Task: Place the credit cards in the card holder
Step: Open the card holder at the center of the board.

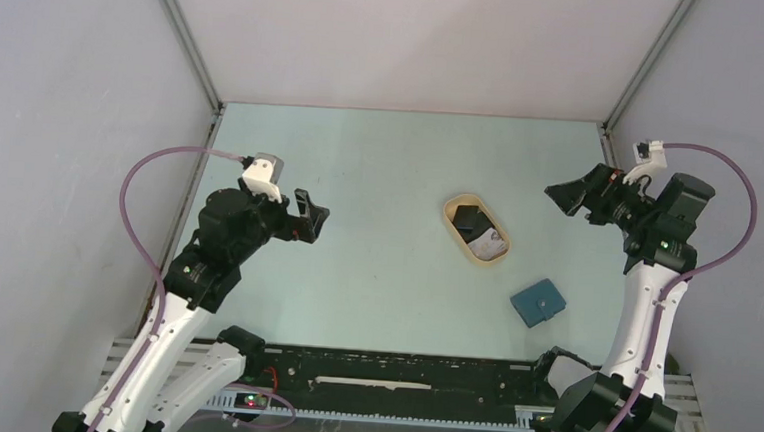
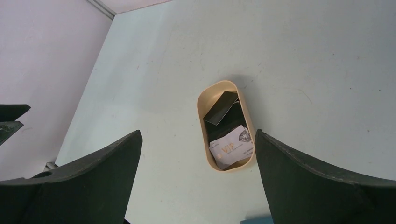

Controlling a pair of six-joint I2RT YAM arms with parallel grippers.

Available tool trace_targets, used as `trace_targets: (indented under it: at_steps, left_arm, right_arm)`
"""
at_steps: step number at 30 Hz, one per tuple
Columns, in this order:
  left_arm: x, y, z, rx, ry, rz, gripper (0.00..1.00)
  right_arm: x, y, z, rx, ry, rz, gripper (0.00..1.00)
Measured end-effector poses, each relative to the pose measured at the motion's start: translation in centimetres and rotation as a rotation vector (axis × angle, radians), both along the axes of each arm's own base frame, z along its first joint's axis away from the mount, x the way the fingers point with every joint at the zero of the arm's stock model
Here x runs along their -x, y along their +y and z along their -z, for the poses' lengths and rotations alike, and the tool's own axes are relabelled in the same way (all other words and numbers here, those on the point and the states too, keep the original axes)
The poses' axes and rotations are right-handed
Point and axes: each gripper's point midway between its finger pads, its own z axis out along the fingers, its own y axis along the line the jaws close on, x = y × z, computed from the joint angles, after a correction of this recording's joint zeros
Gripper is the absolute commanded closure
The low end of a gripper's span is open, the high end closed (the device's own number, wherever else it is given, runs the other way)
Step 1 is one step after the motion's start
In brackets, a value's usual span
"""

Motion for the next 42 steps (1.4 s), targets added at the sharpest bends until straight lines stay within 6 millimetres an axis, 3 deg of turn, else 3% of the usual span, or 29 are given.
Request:
trace_targets:
  at_steps: [8, 14, 16, 21, 24, 28, 32, 38, 42]
  left_arm:
    - [0.2, -0.3, -0.2, 0.012, -0.006, 0.022, 0.00]
    - [0.8, -1.8, -1.1, 0.087, -0.021, 0.087, 0.00]
    - [1.1, -2.6, -1.6, 0.136, -0.014, 0.122, 0.00]
    - [2.3, -4.1, -2.2, 0.184, -0.007, 0.181, 0.00]
    - [3.4, -5.1, -1.8, 0.150, -0.015, 0.218, 0.00]
    - [3.5, -4.9, -0.2, 0.087, 0.013, 0.202, 0.00]
    - [3.1, -4.5, 1.3, 0.050, 0.047, 0.175, 0.00]
    - [2.9, -4.2, 3.3, 0.010, 0.100, 0.162, 0.00]
    - [2.9, -4.2, 3.5, 0.000, 0.104, 0.163, 0.00]
  right_arm:
    - [-0.2, -0.1, -0.2, -0.006, -0.004, 0.009, 0.00]
    - [-0.2, 0.8, 0.4, 0.073, -0.035, -0.049, 0.00]
    - [0.1, 2.2, 1.0, 0.155, -0.067, -0.138, 0.00]
    - [3.3, 9.4, 3.7, 0.366, -0.150, -0.540, 0.00]
    - [4.3, 11.2, 5.8, 0.412, -0.133, -0.679, 0.00]
    - [3.1, 10.9, 9.5, 0.456, -0.010, -0.703, 0.00]
    - [1.6, 9.2, 13.0, 0.541, 0.118, -0.644, 0.03]
    - [0.7, 6.6, 14.9, 0.642, 0.201, -0.566, 0.08]
    - [2.0, 6.0, 15.6, 0.675, 0.206, -0.632, 0.03]
